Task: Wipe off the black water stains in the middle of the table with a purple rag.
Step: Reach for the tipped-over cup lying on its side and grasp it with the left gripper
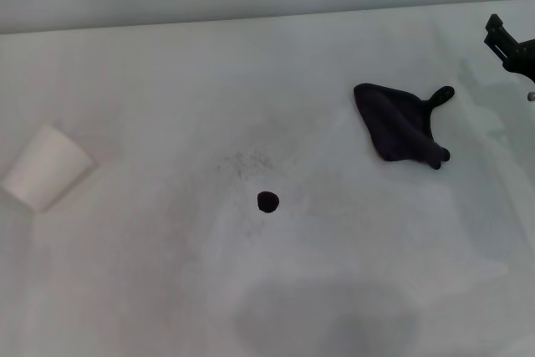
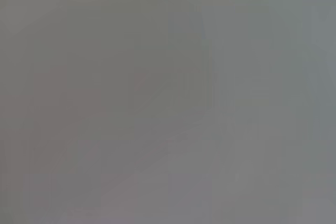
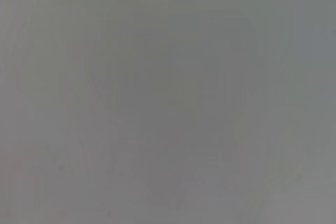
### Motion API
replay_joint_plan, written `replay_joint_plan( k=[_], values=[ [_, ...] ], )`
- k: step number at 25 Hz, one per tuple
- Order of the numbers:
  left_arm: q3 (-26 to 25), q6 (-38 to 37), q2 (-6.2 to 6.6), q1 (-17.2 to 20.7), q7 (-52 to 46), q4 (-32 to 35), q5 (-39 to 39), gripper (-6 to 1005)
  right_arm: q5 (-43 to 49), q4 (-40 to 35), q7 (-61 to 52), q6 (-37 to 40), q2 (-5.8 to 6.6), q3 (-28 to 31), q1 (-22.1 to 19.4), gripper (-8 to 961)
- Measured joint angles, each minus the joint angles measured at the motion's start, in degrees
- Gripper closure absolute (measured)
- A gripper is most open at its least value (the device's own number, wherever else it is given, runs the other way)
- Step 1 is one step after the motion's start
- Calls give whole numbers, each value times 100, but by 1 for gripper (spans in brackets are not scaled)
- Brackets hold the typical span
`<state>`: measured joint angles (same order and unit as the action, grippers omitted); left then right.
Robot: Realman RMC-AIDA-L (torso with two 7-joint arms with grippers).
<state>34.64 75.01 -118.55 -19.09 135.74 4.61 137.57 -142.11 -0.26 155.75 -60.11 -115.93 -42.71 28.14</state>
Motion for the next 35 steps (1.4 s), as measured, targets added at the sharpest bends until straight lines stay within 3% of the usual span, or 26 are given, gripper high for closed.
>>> replay_joint_plan(
  k=[2,5,10,13,22,28,32,35],
  values=[
    [0,-296,42,32,-816,424,-542,112,0,0,-3,0,0,-5,4,94],
    [1,-476,203,39,-1941,974,-1578,112,-1,0,-8,0,-3,-18,12,95],
    [8,-385,661,-45,-4179,1931,-3765,112,0,20,-135,-2,-23,-39,58,97],
    [9,-65,916,-127,-5484,2594,-5195,112,5,88,-258,-25,-27,-130,72,98],
    [-13,1685,1268,-261,-6890,4836,-7646,111,71,317,-266,-42,-26,-361,80,101],
    [25,2249,1304,-600,-7061,6064,-8891,111,277,404,-335,-83,-26,-404,82,102],
    [161,2612,1311,-1123,-7041,6208,-9662,111,282,468,-357,-205,-26,-406,104,104],
    [399,2651,1244,-1522,-7072,6170,-10237,111,305,506,-403,-214,-26,-405,133,105]
  ],
)
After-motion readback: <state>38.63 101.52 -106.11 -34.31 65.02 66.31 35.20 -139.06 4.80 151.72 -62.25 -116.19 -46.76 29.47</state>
